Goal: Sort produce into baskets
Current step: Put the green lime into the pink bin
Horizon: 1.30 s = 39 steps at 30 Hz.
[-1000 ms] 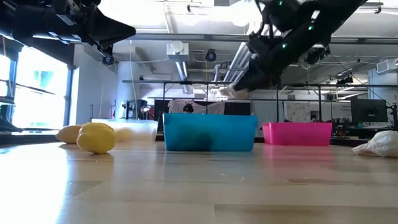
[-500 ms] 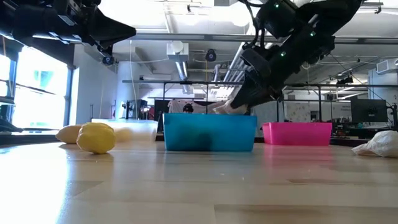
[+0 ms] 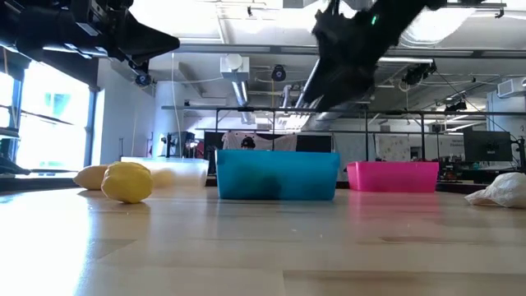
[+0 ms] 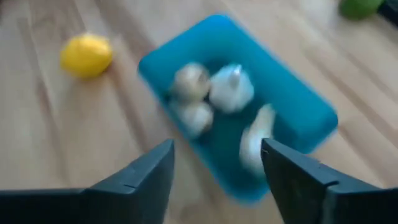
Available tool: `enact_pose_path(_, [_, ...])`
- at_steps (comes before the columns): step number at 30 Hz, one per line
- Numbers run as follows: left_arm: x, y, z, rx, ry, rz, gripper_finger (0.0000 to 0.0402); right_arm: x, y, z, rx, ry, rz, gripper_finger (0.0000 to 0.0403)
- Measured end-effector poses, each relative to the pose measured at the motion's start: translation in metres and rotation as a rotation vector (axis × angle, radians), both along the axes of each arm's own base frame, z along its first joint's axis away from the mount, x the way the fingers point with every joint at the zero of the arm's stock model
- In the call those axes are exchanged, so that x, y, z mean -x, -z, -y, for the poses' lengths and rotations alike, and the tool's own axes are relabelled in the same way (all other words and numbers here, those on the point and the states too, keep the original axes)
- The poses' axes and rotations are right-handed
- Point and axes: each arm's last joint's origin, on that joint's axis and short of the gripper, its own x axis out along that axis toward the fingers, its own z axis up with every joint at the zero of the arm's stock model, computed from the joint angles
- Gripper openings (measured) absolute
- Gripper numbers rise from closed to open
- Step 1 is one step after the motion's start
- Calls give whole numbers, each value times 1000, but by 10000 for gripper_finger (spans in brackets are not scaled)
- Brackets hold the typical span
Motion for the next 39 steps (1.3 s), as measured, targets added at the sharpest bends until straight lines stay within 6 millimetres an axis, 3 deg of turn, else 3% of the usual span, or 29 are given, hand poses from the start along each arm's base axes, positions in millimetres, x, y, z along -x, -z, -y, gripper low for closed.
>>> enact_pose_path(8, [0, 2, 0, 0, 0, -20, 0, 36, -43, -88, -232, 74, -159, 69])
enact_pose_path(12, [0, 3, 0, 0, 0, -28, 0, 64, -48, -133, -440, 184, -181, 36])
enact_pose_path(15, [0, 3, 0, -1, 0, -27, 0, 81, -44, -161, -531, 242, -202, 48])
enact_pose_path(19, [0, 2, 0, -23, 2, -26, 0, 98, -31, -187, -572, 283, -289, 97])
enact_pose_path(28, [0, 2, 0, -69, 4, -28, 0, 101, 20, -222, -349, 13, -548, 234])
enact_pose_path(39, [0, 2, 0, -70, 5, -29, 0, 95, 59, -234, -257, -128, -721, 252])
